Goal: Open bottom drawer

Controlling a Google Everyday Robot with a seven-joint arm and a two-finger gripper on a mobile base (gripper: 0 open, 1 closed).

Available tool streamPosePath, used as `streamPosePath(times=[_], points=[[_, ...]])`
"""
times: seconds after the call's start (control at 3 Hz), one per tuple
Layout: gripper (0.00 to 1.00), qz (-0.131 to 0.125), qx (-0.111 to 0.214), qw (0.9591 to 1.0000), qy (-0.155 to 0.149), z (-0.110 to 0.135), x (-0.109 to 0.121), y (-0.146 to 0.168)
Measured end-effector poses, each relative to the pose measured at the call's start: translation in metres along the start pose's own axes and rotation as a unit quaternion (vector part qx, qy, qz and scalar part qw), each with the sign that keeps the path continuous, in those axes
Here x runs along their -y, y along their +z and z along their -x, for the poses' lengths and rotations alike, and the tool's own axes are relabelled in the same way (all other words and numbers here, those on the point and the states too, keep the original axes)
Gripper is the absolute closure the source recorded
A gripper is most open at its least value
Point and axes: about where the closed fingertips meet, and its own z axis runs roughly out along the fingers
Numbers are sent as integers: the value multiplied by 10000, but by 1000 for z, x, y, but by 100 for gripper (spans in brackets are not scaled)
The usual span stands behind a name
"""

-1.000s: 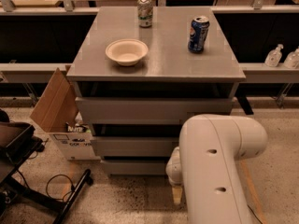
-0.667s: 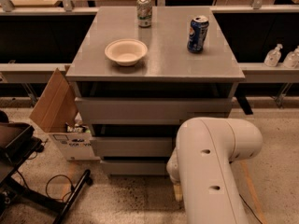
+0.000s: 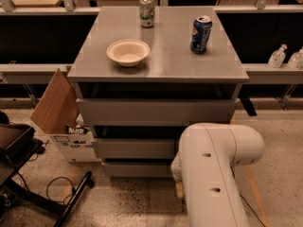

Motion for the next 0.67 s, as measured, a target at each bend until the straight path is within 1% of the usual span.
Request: streamPosePath(times=[0.33,0.67], points=[[0,-24,188,9998,48,1,1,20],[18,-32,323,9994,93,3,0,41]])
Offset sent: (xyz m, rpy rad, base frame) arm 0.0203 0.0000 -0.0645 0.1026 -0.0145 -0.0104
